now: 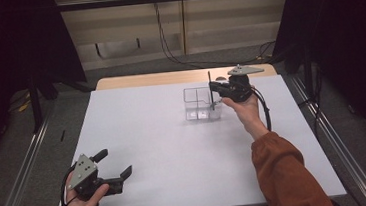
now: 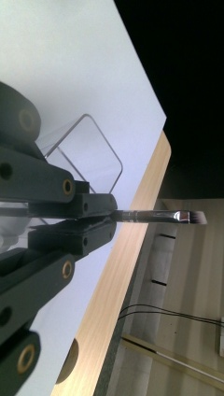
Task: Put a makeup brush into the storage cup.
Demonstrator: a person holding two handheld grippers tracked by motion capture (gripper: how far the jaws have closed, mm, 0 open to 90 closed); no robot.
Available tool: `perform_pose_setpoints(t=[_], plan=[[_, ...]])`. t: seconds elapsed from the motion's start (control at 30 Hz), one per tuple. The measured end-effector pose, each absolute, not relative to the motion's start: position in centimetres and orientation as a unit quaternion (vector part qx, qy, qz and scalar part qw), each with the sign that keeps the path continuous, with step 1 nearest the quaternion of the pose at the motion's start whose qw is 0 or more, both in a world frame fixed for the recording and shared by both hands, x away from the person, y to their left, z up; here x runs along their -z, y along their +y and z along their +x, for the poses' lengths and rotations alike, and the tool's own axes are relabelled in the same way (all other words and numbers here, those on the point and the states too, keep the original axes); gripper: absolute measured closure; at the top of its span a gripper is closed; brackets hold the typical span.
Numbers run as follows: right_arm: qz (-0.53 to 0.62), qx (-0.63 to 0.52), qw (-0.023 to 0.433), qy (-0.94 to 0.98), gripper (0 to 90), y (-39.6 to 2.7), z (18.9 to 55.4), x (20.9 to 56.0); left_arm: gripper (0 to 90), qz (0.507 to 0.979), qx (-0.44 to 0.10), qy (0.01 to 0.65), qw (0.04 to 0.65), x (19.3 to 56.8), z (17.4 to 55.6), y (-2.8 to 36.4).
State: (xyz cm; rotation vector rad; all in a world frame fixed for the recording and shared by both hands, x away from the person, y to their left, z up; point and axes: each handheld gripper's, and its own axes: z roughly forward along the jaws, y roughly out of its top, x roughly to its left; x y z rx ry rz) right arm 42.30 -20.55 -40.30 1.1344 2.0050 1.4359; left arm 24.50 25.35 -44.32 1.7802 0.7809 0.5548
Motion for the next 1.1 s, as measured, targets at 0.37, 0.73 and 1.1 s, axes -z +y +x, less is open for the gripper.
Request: perform_pose_setpoints(t=[0.37,0.73,1.1], plan=[[0.415,-0.525,0.206,0.714,81.0,-20.94,42.23,40.29,2.6,0.746,-0.232,0.327,0.532,44.33,24.53,25.33],[0.403,-0.541,0.199,0.710,66.1,-21.03,41.91,40.29,2.6,0.747,-0.228,0.329,0.531,44.39,25.10,25.08],[0.401,-0.540,0.201,0.713,28.9,-21.35,41.84,40.25,2.6,0.744,-0.232,0.338,0.527,44.56,25.08,25.24]])
